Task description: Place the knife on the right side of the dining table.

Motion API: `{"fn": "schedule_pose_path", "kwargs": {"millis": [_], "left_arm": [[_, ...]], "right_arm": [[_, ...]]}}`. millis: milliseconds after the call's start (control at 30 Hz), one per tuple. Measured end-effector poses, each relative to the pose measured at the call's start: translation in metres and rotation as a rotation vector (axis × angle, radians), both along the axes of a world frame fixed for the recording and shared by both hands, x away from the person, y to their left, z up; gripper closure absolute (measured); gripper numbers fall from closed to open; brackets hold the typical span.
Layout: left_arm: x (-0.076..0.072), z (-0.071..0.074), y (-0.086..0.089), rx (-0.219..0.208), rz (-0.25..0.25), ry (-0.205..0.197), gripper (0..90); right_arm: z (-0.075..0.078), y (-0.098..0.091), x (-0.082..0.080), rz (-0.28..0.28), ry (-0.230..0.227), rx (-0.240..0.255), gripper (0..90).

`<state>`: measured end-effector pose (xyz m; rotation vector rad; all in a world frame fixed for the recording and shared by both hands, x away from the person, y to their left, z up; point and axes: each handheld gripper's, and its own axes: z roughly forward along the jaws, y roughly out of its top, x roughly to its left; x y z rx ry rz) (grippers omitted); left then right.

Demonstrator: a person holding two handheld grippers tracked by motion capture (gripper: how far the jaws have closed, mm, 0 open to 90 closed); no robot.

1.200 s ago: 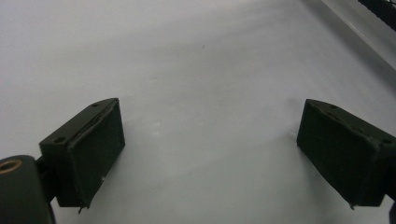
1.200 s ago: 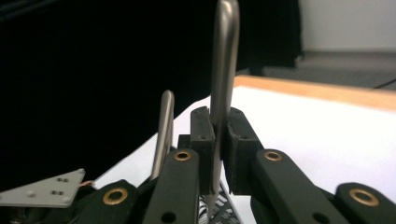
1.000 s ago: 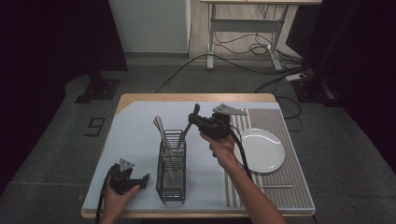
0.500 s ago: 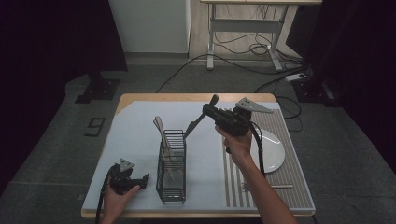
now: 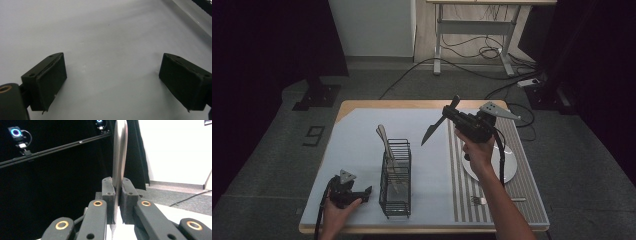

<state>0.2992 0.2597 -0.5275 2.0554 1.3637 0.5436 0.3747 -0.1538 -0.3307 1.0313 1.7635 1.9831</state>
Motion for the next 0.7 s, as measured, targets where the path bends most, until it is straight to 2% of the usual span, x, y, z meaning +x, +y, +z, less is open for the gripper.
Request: {"fn": "schedule_pose_path", "kwargs": {"millis": [133,433,700], "left_arm": [[0.000,0.000,0.000,0.000,0.000,0.000,7.1],[0.000,0.000,0.000,0.000,0.000,0.000,7.1],[0.000,0.000,0.000,0.000,0.000,0.001,7.1]], "right_arm": [[-0.006,-0.003,0.004,-0.019,0.012,-0.011,83.7],[-0.032,-0.008,0.022,-0.067,0.080,-0.039,83.6],[-0.044,-0.013,0.031,-0.098,0.108,-0.047,83.6]]}}
